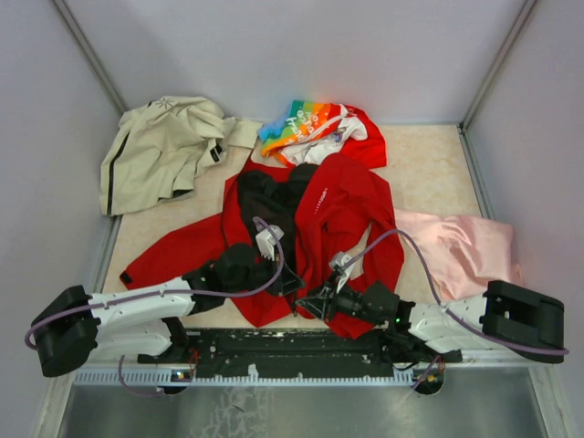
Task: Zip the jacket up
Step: Adjust the zipper on the jacket.
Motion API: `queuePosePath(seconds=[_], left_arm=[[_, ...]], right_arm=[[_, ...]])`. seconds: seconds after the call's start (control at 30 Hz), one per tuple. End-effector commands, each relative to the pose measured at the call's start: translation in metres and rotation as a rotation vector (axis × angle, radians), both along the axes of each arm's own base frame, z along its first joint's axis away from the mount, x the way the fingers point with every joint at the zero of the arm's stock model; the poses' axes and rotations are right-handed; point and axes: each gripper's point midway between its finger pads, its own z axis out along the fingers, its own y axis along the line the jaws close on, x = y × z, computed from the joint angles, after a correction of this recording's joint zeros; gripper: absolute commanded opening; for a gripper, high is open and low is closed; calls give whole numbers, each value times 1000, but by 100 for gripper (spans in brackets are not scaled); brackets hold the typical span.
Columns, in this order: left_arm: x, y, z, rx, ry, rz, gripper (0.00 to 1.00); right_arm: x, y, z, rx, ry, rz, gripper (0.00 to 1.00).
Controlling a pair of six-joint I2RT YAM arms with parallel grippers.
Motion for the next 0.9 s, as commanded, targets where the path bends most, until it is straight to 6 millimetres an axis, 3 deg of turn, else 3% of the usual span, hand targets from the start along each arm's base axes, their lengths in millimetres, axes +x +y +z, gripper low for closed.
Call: queuePosePath(seconds=[0.0,0.2,0.33,0.37,0.57,0.87], left_arm=[[-2,-3,11,-72,-12,-8,0],[-6,-2,17,-139,0,-1,0],[-6,1,18,-152,-9,6,0],[-5,2,19,-150,-14,10,2],[-8,7,22,-129,-22,6,18],[-20,12,5,-85,32,-37,39]], right_arm=[[6,7,27,101,-21,-18,24],[10,5,26,120,-8,-48,22],[12,3,27,124,-10,-60,4],[12,2,28,125,-11,-65,0],[15,-4,31,121,-30,-89,0],[16,-11,36,123,-56,-100,0]])
